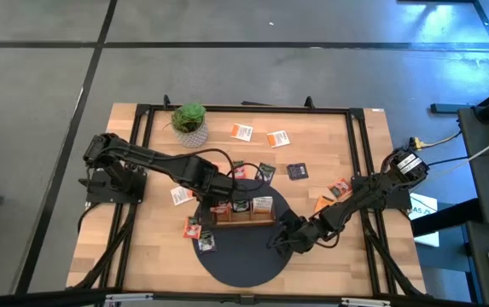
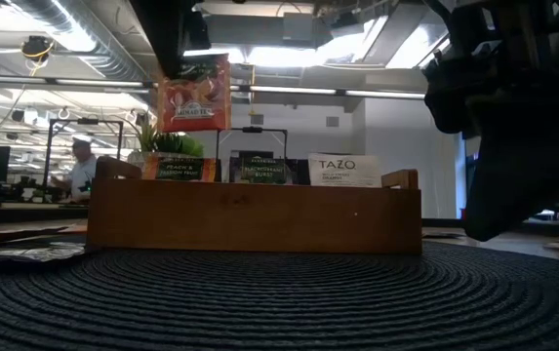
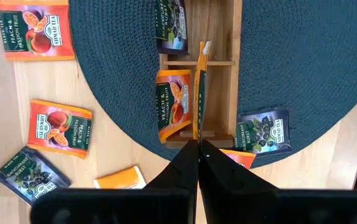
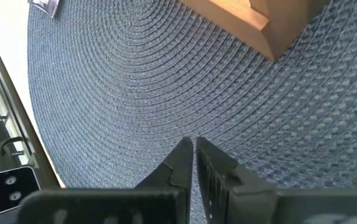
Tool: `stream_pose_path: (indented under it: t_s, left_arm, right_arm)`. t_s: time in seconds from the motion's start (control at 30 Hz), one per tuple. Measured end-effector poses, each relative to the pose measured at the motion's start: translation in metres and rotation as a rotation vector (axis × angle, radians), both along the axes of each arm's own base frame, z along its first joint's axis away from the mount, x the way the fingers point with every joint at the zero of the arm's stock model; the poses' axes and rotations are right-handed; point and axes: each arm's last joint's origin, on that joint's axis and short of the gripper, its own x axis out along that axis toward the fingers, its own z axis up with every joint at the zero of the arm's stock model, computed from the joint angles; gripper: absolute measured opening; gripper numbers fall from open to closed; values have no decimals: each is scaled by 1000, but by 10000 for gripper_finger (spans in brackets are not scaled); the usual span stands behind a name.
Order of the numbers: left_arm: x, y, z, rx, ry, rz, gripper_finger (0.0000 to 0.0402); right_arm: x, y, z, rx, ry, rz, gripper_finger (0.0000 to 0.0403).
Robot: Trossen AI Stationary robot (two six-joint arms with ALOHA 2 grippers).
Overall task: Pick & Place Tea
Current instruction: Put the orange tea bag into the left slot of the wooden organizer
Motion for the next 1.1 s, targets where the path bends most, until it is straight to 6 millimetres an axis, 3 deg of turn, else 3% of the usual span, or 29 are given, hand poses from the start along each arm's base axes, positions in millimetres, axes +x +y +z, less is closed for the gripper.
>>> stream_pose_path:
  t_s: [0.23,0.5,0.83,1.1]
  left_arm:
    - [3,-1,-4,3,3,1,2]
    - [1,0,-50,-10,59,13,2]
    - [-2,6,-81,-19,45,44,3]
    - [-4,6,-86,-13,56,41,12]
  right_arm:
    - [0,0,0,0,0,0,25]
    - [0,0,0,3,3,4,25]
    - [0,0,0,3,6,6,25]
    - [0,0,0,3,7,6,25]
